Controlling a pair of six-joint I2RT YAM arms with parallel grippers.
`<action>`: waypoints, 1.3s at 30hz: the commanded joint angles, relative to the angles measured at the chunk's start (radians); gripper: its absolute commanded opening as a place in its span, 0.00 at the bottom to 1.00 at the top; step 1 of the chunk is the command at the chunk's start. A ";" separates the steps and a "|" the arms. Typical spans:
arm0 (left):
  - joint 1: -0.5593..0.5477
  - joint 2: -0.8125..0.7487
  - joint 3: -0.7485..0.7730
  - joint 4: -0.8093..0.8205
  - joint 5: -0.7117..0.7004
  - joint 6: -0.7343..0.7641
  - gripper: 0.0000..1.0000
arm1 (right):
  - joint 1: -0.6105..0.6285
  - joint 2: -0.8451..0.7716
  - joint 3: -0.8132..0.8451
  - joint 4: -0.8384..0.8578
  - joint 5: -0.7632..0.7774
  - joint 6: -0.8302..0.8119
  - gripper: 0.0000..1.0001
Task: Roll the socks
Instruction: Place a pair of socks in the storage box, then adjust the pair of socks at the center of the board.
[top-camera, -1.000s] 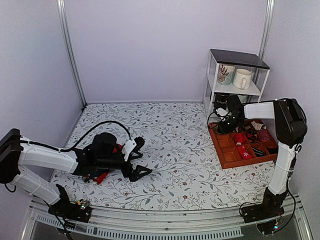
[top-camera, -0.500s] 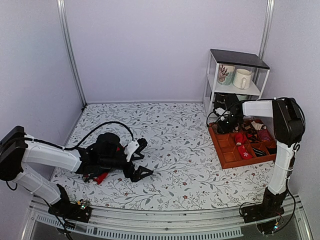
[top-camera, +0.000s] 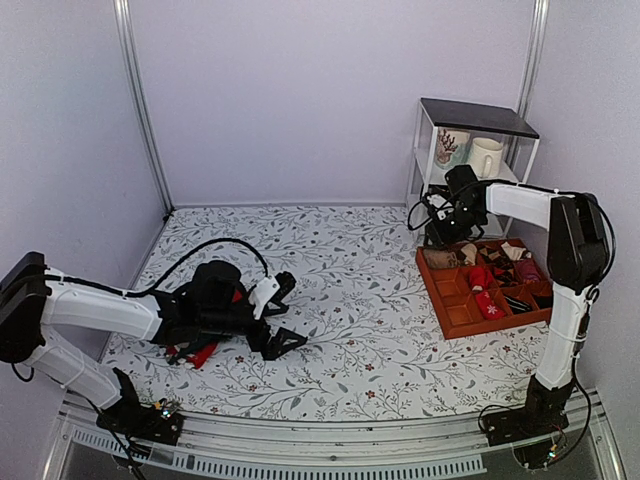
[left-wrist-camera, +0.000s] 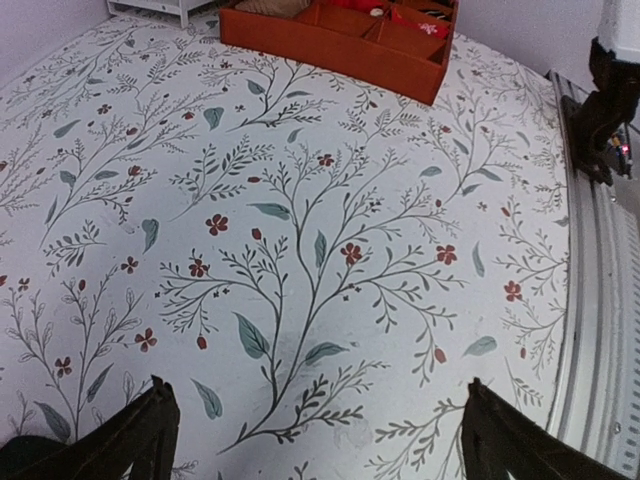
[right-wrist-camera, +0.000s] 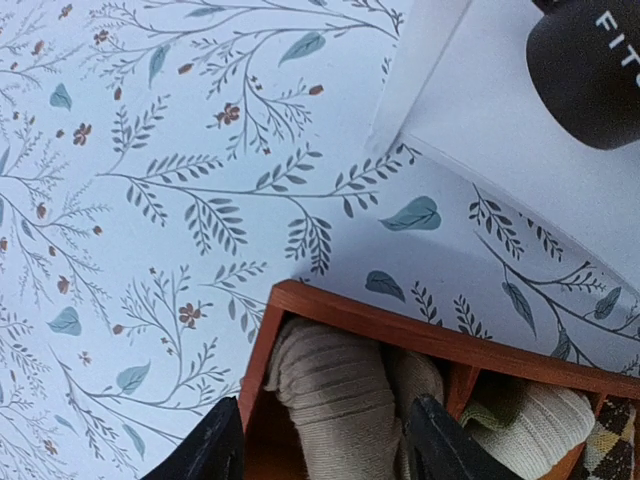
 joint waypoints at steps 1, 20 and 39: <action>0.016 -0.017 0.031 -0.028 -0.017 0.013 0.99 | 0.010 -0.038 0.050 -0.044 -0.049 0.024 0.59; 0.016 0.011 0.035 -0.022 -0.019 -0.003 0.99 | -0.003 -0.109 -0.104 -0.066 0.006 0.083 0.17; 0.017 0.030 0.037 -0.026 -0.015 -0.007 0.99 | -0.054 -0.033 -0.202 0.042 -0.152 0.177 0.17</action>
